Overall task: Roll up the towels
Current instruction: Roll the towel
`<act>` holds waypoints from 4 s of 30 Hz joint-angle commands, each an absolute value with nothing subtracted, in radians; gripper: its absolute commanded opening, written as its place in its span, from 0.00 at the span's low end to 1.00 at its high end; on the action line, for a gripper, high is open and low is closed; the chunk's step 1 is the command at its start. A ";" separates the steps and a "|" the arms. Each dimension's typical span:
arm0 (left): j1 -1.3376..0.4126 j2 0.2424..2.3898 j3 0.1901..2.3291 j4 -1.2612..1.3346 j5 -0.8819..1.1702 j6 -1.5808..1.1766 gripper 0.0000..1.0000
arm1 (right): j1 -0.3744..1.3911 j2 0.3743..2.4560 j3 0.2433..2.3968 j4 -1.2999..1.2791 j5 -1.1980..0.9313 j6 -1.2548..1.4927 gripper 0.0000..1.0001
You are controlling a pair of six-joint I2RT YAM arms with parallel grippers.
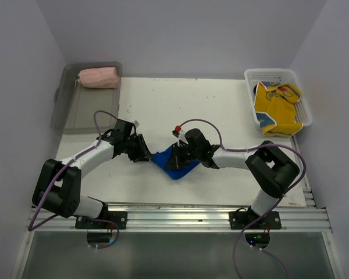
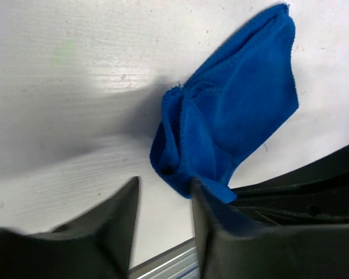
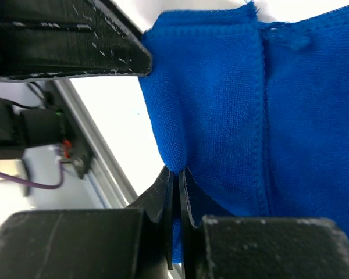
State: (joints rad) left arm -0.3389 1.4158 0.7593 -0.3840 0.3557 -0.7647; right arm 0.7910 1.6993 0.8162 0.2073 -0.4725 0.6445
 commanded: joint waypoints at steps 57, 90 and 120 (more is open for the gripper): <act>-0.476 1.617 0.882 -0.152 0.482 -0.554 0.00 | 0.623 1.806 0.647 0.546 -0.609 0.936 0.00; -0.476 1.795 1.011 -0.239 0.526 -0.522 0.00 | 1.052 1.615 1.092 -0.319 0.256 0.204 0.00; -0.477 1.894 1.163 -0.284 0.577 -0.558 0.00 | 1.063 1.753 0.966 -0.201 0.295 0.231 0.43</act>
State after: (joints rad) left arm -0.4789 1.8751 1.0904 -0.2794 0.5545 -0.5564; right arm 1.0557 1.7355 0.9951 -0.2260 0.2768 0.1833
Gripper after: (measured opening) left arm 0.004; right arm 0.444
